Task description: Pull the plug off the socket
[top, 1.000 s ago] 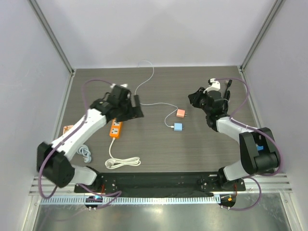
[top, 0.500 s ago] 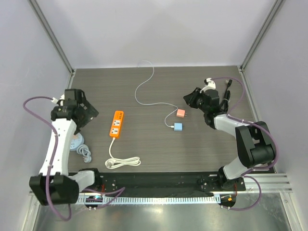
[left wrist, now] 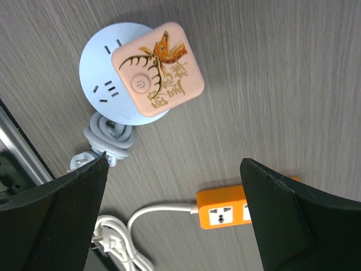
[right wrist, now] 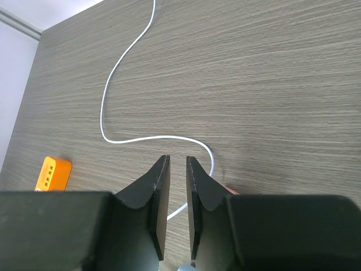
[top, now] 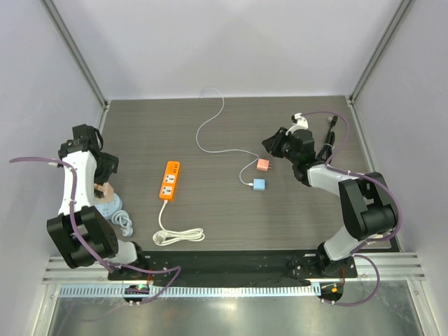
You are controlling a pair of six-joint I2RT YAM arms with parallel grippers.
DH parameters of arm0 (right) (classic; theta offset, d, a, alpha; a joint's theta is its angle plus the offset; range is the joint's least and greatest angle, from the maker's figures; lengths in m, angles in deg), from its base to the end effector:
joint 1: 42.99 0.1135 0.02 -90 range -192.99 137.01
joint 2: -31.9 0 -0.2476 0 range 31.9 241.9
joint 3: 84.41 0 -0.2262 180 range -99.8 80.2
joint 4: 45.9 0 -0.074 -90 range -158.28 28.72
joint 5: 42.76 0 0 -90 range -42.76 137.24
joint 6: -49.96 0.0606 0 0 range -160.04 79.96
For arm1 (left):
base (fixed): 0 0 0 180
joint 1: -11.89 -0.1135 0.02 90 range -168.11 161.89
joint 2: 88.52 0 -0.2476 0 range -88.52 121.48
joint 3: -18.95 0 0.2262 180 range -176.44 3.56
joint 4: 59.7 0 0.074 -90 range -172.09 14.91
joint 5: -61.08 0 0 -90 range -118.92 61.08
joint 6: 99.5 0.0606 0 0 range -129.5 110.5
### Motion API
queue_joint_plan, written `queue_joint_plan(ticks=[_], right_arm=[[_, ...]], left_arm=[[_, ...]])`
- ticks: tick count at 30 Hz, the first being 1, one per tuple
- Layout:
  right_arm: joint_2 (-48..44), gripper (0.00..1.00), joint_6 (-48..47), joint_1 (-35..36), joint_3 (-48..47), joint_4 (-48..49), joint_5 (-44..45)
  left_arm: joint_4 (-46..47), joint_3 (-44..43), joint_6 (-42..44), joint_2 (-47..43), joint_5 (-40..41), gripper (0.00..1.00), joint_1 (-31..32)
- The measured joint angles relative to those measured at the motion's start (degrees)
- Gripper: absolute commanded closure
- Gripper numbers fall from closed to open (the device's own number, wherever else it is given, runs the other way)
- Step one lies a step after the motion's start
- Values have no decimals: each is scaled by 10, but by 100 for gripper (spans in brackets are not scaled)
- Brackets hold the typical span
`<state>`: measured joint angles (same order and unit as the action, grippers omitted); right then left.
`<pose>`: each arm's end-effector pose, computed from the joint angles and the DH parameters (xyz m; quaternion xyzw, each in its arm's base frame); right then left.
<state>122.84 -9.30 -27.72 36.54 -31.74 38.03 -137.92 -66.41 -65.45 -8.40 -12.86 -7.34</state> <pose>0.3289 0.0998 0.2008 0.0614 0.8041 0.2894 0.5157 0.2225 0.0954 0.2516 -0.6138 0.7634 0.0850 0.1826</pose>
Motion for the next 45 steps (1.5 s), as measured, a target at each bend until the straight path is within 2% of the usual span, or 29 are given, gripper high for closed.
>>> queue_joint_plan(ticks=[10, 23, 33, 39, 45], right_arm=[[41, 76, -7, 40, -32, -11, 8], [90, 76, -56, 139, -89, -24, 52], [100, 76, -68, 141, -96, -31, 67], [108, 76, -69, 141, -106, -31, 68], [113, 76, -68, 141, -107, -31, 67]], left_arm=[[-18, -18, -73, 21, 64, 0, -20], [-13, -18, -125, 92, 91, 0, -34], [57, -10, -109, 110, 45, 0, -80], [82, -10, -103, 114, 38, 0, -85], [81, -13, -100, 168, 32, 0, -85]])
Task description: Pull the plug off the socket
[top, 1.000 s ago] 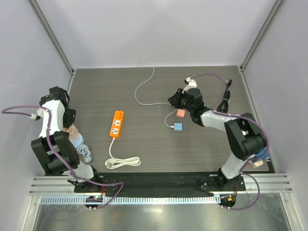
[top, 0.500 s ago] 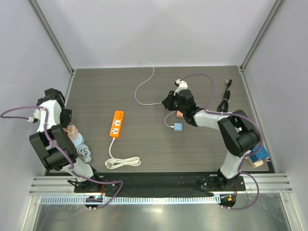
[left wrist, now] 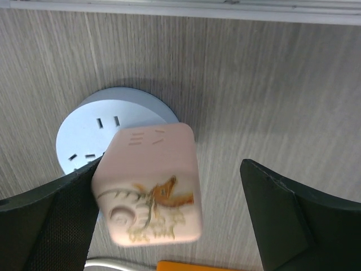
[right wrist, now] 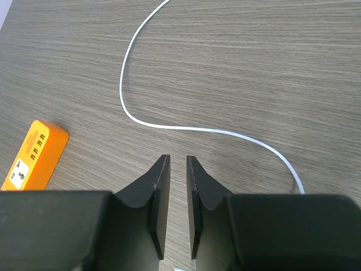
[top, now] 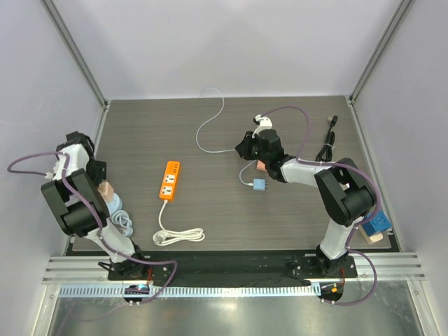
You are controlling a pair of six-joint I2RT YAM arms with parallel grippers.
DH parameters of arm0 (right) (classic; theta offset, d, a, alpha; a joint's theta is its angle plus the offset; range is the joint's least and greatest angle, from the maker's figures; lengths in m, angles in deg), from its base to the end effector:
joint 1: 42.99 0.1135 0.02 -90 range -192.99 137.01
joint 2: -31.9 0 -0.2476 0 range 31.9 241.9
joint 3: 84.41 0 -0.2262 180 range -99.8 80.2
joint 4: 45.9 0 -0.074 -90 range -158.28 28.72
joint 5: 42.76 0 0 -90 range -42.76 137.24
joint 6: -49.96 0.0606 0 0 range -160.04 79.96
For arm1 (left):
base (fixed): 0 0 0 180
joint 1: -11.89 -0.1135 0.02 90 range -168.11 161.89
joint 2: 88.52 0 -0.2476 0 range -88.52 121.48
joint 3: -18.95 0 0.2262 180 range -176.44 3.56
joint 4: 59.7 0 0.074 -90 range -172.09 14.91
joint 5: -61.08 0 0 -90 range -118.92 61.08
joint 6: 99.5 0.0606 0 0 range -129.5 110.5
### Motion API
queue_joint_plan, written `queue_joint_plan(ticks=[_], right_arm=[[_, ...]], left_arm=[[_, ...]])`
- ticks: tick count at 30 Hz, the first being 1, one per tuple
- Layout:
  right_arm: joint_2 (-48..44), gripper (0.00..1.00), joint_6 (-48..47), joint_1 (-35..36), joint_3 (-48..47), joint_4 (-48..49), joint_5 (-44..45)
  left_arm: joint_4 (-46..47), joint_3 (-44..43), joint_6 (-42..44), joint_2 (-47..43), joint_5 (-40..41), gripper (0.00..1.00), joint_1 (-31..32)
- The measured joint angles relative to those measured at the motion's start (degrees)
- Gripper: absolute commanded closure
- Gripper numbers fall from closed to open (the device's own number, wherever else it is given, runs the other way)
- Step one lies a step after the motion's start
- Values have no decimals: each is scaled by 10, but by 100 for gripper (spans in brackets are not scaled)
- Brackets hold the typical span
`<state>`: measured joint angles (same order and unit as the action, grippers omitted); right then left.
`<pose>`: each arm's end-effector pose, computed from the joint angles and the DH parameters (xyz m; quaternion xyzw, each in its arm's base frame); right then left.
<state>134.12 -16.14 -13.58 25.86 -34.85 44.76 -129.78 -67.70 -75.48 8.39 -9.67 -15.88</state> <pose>0.3371 0.1930 0.1848 -0.0519 0.8246 0.2686 0.4952 0.2512 0.1548 0.1897 -0.7267 0.6613 0.1303 0.1330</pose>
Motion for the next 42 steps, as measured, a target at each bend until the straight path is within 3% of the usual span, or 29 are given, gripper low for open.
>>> queue_joint_plan(ticks=[5, 11, 14, 15, 24, 31, 42], right_arm=[[1, 76, 0, 0, 0, 0, 0], [5, 76, 0, 0, -5, 0, -2], [6, 76, 0, 0, -6, 0, -2], [6, 76, 0, 1, -7, -1, -2], [6, 76, 0, 12, -14, -7, -1], [9, 76, -13, 51, -40, -19, 5], [54, 69, -43, 122, -93, -20, -4]], left_arm=[[0, 0, 2, 42, -17, 4, 0], [31, 30, 9, 13, -30, 19, 0], [53, 58, 18, -17, -43, 37, -1], [67, 69, 24, -27, -51, 48, -1], [118, 91, 85, -46, -90, 90, 20], [150, 90, 151, -46, -122, 100, 89], [182, 38, 217, -45, -221, 100, 143]])
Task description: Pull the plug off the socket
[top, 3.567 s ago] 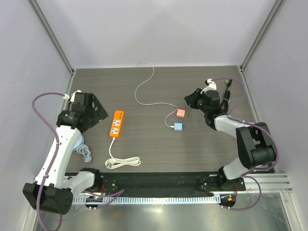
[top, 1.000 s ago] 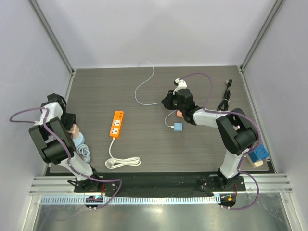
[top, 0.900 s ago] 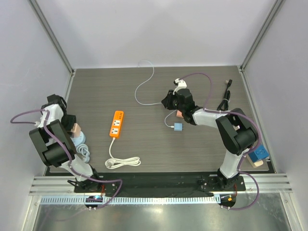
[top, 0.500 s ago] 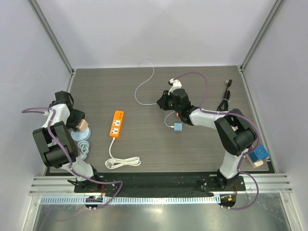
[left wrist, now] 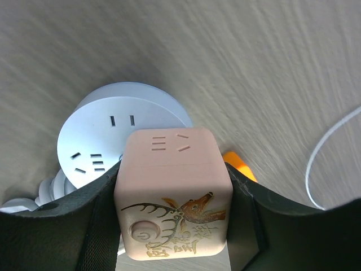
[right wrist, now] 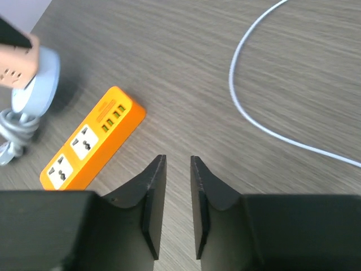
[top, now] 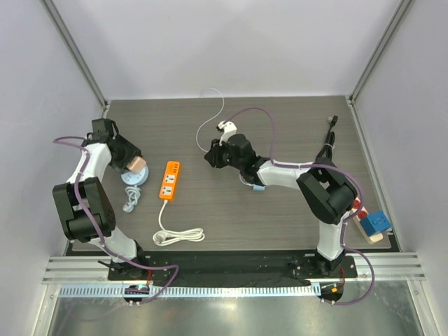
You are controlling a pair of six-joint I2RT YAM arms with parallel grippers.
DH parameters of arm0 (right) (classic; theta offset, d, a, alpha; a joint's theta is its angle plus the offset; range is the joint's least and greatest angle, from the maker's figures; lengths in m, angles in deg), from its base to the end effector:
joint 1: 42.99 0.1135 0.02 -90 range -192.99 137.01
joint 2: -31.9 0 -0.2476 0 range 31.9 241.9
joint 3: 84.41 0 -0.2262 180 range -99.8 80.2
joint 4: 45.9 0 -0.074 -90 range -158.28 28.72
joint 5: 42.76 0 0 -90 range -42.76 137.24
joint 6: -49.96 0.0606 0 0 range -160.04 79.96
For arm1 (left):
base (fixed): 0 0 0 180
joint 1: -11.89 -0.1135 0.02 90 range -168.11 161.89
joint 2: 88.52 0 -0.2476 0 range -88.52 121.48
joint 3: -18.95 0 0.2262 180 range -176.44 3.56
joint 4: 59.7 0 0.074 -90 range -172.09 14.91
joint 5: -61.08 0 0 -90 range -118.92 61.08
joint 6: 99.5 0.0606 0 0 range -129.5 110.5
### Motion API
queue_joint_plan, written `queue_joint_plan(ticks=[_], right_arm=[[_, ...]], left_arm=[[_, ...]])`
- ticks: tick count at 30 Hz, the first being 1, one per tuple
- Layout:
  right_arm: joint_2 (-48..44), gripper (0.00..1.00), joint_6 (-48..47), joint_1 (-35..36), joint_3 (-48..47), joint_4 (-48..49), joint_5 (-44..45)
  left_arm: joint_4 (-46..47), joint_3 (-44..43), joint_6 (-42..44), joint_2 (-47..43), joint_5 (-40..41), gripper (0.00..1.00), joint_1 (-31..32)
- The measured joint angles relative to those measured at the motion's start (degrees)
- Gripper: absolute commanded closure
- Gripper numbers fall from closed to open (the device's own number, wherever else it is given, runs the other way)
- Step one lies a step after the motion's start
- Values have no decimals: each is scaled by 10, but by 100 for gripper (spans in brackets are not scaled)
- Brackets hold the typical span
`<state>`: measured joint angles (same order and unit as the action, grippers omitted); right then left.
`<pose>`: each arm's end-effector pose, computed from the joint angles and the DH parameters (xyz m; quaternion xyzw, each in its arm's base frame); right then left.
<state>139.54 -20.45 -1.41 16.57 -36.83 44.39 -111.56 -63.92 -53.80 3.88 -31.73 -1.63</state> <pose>0.3124 0.2812 0.1961 -0.1698 0.7989 0.3109 0.4861 0.3098 0.0714 0.2053 -0.4630 0.8509 -0.0885 0.2318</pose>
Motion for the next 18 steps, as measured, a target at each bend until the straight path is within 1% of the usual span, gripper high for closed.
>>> queue_joint_plan(ticks=[6, 11, 14, 16, 17, 18], right_arm=[[45, 59, -6, 37, -35, 25, -43], [108, 54, 34, 69, -82, 77, -103], [144, 47, 56, 85, -115, 90, -120], [165, 40, 67, 92, -137, 96, -128], [175, 40, 72, 95, -148, 97, -131], [185, 36, 77, 96, -159, 99, -132]], left_arm=[[38, 17, 20, -3, -58, 100, 1], [58, 44, 42, -31, -90, 100, 1], [60, 54, 50, -61, -98, 100, 1], [63, 58, 56, -84, -101, 100, 1], [65, 59, 58, -92, -103, 100, 1], [67, 59, 58, -100, -105, 100, 1]])
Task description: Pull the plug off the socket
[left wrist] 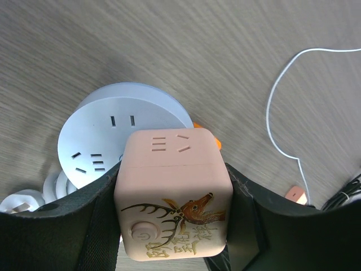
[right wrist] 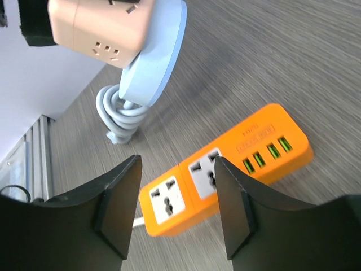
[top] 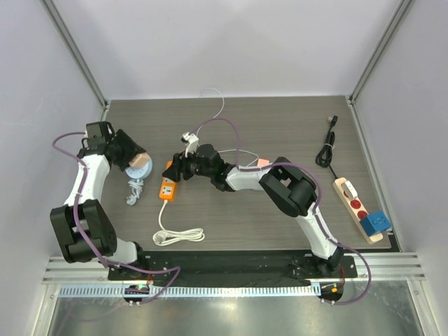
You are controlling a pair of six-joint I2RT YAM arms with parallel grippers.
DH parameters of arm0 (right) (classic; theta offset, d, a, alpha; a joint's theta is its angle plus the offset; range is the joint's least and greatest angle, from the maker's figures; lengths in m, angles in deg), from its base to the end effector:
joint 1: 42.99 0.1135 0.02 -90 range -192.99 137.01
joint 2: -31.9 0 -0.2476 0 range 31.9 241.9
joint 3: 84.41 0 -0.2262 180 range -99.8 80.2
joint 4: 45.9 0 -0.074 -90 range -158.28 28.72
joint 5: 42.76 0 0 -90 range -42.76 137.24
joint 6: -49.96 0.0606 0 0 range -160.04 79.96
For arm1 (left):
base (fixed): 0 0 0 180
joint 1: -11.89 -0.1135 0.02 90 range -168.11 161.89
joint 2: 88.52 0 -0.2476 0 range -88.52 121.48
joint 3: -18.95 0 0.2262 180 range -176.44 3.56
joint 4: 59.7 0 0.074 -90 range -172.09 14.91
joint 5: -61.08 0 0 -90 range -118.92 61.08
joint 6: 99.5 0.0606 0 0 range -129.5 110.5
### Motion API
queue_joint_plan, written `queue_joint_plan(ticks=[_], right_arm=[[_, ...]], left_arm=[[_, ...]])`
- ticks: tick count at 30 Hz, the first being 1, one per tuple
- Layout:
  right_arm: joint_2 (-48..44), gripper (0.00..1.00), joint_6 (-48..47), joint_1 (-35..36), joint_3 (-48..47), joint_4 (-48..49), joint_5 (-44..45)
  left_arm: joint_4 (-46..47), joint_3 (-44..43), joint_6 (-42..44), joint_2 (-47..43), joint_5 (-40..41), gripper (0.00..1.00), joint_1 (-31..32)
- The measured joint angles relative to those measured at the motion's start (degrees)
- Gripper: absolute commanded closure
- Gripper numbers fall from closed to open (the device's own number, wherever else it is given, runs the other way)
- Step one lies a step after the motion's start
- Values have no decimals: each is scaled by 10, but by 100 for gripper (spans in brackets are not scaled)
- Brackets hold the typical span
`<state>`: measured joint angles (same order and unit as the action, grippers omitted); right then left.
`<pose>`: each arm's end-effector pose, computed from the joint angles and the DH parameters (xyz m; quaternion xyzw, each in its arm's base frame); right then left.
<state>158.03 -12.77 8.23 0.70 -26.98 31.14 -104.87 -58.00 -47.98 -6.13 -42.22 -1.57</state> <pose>0.2929 0.3914 0.1680 -0.2459 0.7362 0.4773 0.4119 0.2919 0.0555 0.2347 -0.3744 0.8578 -0.1790 0.3032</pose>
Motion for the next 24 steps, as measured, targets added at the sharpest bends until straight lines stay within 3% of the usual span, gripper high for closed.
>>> queue_joint_plan(ticks=[8, 24], right_arm=[[57, 19, 48, 0, -58, 59, -37], [152, 26, 101, 5, -164, 78, -57]], left_arm=[[19, 10, -3, -7, -29, 100, 0], [32, 24, -16, -6, -46, 100, 0]])
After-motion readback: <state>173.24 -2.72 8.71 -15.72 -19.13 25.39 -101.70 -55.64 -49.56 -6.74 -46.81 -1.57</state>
